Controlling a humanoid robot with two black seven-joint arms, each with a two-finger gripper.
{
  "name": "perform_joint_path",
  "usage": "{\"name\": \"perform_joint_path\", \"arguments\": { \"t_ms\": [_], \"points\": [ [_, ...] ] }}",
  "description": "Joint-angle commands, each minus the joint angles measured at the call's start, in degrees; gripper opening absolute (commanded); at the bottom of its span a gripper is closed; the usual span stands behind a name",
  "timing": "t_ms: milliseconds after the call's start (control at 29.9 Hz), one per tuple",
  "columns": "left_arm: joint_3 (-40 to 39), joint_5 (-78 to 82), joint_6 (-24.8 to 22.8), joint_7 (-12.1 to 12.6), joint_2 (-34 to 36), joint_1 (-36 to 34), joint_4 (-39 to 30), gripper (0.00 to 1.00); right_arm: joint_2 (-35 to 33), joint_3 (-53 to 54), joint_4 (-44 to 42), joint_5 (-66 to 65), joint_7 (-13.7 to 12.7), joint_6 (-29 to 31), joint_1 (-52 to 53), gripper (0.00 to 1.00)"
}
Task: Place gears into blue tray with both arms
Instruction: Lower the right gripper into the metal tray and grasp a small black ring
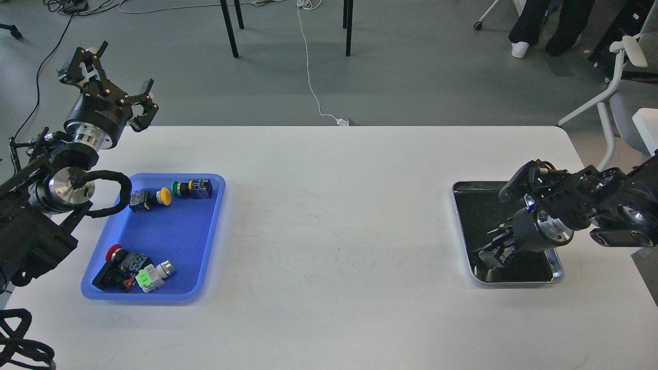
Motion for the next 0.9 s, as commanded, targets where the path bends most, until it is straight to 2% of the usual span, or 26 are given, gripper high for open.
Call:
{"name": "perform_joint_path", "arguments": {
  "t_ms": [0,301,568,869],
  "points": [
    [-0.02,-0.04,0.01,-0.04,0.7,-0.02,-0.02,0.98,0.15,-0.04,-0.05,-0.07,-0.01,-0.01,-0.34,0.52],
    [-0.02,0.05,0.01,0.05,1.4,-0.02,-0.02,0.98,0.15,-0.13,-1.37,-0.07,-0.01,-0.01,-1.48,0.48],
    [-0.02,-0.04,0.01,-0.04,1.49,-0.02,0.06,0.98,0.07,-0.31,-1.37,-0.15,-0.01,-0.01,-1.57,0.31],
    [-0.02,-0.04,0.1,-0.21,1.4,-0.02,0.06,0.98,-0.2,-0.31,-1.46,-0.16,-0.01,-0.01,-1.92,0.23]
  ]
}}
